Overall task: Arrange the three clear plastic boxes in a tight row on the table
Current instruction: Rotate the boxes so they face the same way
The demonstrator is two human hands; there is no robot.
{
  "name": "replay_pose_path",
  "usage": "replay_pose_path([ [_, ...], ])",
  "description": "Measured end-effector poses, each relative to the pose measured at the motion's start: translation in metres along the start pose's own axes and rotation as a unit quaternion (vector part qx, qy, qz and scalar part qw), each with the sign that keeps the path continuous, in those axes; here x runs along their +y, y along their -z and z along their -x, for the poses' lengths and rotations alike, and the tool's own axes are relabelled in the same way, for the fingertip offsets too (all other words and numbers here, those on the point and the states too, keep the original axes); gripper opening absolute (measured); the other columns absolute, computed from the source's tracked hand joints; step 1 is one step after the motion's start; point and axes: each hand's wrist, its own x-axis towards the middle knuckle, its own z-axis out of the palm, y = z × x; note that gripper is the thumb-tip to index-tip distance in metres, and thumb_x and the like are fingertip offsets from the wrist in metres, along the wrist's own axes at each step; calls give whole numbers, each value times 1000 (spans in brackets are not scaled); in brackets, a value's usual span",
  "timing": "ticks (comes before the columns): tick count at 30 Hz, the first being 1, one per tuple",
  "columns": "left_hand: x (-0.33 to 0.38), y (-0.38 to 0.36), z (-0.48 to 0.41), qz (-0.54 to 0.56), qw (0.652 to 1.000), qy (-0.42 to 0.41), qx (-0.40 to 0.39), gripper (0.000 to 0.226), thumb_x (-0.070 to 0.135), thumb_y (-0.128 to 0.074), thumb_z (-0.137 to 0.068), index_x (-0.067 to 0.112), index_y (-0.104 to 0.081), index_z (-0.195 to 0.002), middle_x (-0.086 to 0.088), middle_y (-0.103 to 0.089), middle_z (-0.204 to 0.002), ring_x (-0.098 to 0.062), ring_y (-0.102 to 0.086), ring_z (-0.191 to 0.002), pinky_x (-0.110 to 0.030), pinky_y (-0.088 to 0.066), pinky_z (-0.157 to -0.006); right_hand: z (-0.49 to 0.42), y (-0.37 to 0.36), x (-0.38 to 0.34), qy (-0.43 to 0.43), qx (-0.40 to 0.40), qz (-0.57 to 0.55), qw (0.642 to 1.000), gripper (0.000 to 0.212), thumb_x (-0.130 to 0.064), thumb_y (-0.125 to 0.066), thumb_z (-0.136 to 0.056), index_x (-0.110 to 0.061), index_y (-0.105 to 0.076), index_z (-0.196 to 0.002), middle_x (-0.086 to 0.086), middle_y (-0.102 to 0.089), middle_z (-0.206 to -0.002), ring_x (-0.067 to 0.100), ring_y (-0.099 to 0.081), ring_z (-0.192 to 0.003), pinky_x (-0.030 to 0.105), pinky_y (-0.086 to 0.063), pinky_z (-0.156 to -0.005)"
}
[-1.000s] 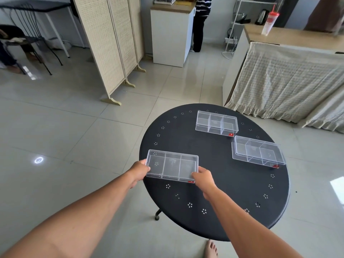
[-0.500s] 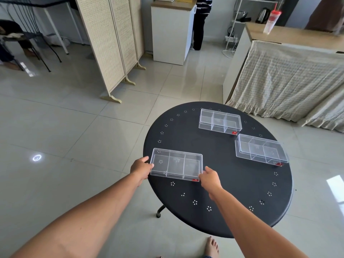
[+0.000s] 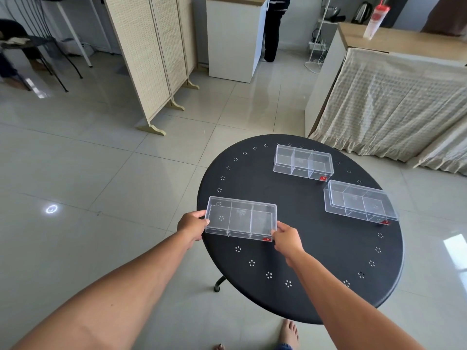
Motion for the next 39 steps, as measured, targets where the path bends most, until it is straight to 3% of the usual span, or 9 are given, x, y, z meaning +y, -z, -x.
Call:
replay_pose_path([
  [8,2,1,-4,-15,1000,-10,-1,48,13,-59,-89,25,-58,-135,-15,-65,-127,-16,-44,-59,-39,-57,-68,-3,-2,-2,4,0,-7,1000,46,-2,-41,-94,-28,-68,-121,-10,-65,-80,7,-48,-61,22,-41,-62],
  [10,4,1,-2,-19,1000,-13,-3,49,12,-58,-89,25,-57,-136,-16,-65,-127,-17,-47,-63,-31,-53,-62,-3,-2,-3,0,-2,-10,1000,45,-2,-41,-93,-32,-67,-113,-10,-65,-79,7,-48,-60,22,-41,-61],
  [14,16,-1,8,-102,993,-48,31,57,15,-56,-87,24,-48,-143,-8,-57,-141,-27,-63,-107,-29,-47,-76,-4,2,-4,-29,9,-32,999,27,-14,-48,-83,-32,-61,-99,-12,-56,-78,9,-46,-62,23,-41,-59],
  [17,37,-9,18,-169,975,-111,90,54,19,-52,-87,28,-49,-141,-5,-56,-139,-29,-60,-115,-34,-50,-84,-8,16,-6,-22,59,-42,997,44,-22,-55,-89,-19,-57,-133,-1,-64,-119,23,-62,-97,34,-51,-88],
  [19,55,-19,22,-173,969,-149,97,50,19,-50,-88,32,-54,-135,-5,-57,-136,-28,-62,-112,-36,-51,-85,-11,33,-10,-18,93,-39,995,48,-22,-53,-93,-16,-52,-140,0,-64,-120,24,-62,-101,30,-49,-84],
  [22,81,-45,31,-167,967,-188,42,45,17,-46,-89,31,-59,-129,-1,-58,-136,-21,-61,-114,-29,-46,-83,-21,67,-12,-15,135,-24,990,44,-17,-48,-92,-18,-57,-135,0,-66,-99,20,-58,-73,25,-41,-56],
  [24,95,-67,36,-166,964,-206,1,42,15,-45,-90,27,-63,-125,0,-62,-134,-20,-60,-118,-29,-47,-93,-27,91,-14,-20,160,-8,987,46,-14,-45,-89,-19,-59,-133,1,-67,-100,21,-56,-68,24,-38,-53],
  [32,145,-174,50,-162,961,-189,-122,40,14,-47,-89,22,-67,-123,3,-67,-124,-18,-63,-107,-24,-45,-89,-57,201,-3,-67,272,56,958,54,-15,-46,-84,-26,-56,-136,13,-57,-133,35,-53,-121,44,-45,-103],
  [39,170,-258,46,-158,953,-98,-239,52,23,-60,-86,22,-53,-138,-9,-59,-136,-28,-57,-123,-42,-46,-105,-83,271,15,-125,302,37,944,62,-22,-54,-89,-14,-37,-148,18,-40,-147,36,-38,-137,44,-32,-110],
])
